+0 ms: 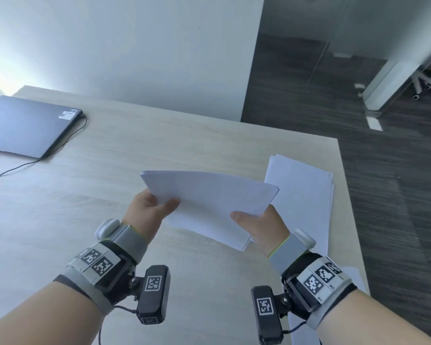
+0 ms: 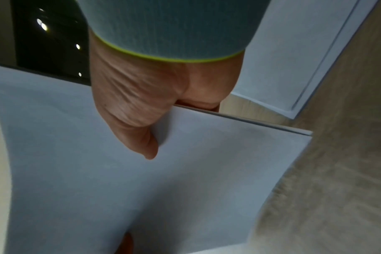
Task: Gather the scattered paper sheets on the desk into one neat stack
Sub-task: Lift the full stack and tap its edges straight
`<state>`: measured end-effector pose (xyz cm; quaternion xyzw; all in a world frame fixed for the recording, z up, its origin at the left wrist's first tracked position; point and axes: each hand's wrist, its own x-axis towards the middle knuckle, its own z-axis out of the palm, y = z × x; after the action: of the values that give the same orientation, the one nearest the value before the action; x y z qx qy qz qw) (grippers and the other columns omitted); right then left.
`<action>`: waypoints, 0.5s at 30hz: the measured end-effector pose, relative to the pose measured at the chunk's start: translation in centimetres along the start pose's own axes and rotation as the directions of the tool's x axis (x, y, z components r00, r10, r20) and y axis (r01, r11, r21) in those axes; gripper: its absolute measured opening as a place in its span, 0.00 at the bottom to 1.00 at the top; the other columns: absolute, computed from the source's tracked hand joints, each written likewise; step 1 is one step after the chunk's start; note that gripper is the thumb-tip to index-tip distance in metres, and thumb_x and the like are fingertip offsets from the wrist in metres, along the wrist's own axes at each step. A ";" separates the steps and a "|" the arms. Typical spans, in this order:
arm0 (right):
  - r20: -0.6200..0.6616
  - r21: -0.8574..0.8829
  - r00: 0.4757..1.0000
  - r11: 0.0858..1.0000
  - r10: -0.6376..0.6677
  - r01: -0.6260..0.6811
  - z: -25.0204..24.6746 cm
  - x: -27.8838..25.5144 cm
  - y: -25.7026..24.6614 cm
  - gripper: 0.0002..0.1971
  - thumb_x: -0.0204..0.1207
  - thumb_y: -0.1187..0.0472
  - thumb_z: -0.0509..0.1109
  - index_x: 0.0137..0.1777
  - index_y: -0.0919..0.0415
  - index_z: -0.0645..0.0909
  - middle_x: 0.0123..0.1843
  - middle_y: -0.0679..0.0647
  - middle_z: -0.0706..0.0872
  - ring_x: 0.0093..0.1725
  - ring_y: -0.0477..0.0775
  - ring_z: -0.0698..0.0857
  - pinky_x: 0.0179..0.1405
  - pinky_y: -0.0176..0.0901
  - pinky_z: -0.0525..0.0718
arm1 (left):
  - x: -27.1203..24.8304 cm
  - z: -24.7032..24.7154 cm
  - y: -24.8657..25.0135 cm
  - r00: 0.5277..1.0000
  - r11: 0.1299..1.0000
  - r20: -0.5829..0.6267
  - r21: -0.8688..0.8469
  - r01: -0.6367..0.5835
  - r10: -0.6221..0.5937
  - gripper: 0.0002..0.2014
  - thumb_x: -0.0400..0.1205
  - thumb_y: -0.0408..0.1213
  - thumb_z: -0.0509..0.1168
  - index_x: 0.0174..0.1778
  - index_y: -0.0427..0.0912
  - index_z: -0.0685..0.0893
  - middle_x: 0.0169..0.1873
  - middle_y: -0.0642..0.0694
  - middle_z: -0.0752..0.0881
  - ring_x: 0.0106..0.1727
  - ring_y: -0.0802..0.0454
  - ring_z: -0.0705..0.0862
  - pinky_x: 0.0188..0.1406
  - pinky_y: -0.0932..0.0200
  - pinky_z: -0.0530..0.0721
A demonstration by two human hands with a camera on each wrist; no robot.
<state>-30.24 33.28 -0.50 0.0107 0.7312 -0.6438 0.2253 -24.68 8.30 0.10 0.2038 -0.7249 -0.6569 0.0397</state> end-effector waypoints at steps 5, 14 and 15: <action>0.045 -0.313 0.990 0.943 0.135 -0.114 -1.1 0.0 4.8 0.06 0.76 0.58 0.71 0.50 0.50 0.89 0.39 0.42 0.90 0.38 0.47 0.87 0.40 0.38 0.82 | -0.2 0.1 -3.9 0.970 0.966 0.053 0.112 0.231 -0.238 0.21 0.69 0.39 0.69 0.58 0.57 0.86 0.52 0.55 0.94 0.61 0.45 0.89 0.72 0.35 0.81; -0.167 -0.259 0.974 0.947 0.151 -0.191 -6.3 -0.9 9.1 0.06 0.74 0.56 0.66 0.48 0.55 0.80 0.46 0.64 0.88 0.36 0.57 0.81 0.38 0.48 0.78 | 1.9 6.8 -4.1 0.946 0.901 0.110 0.353 0.250 -0.306 0.12 0.76 0.45 0.66 0.55 0.58 0.86 0.43 0.52 0.95 0.44 0.45 0.94 0.53 0.40 0.92; -0.213 -0.235 0.963 0.949 0.163 -0.212 -7.3 -1.1 9.3 0.05 0.74 0.57 0.66 0.48 0.55 0.80 0.45 0.62 0.88 0.36 0.58 0.82 0.38 0.47 0.78 | 2.4 8.2 -4.0 0.941 0.897 0.133 0.367 0.245 -0.311 0.10 0.79 0.41 0.67 0.56 0.57 0.86 0.42 0.51 0.95 0.43 0.46 0.94 0.51 0.43 0.92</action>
<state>-28.73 42.09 -8.35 0.1132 0.8219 -0.5157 0.2139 -28.53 14.94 -5.39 0.2462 -0.7925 -0.5345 -0.1601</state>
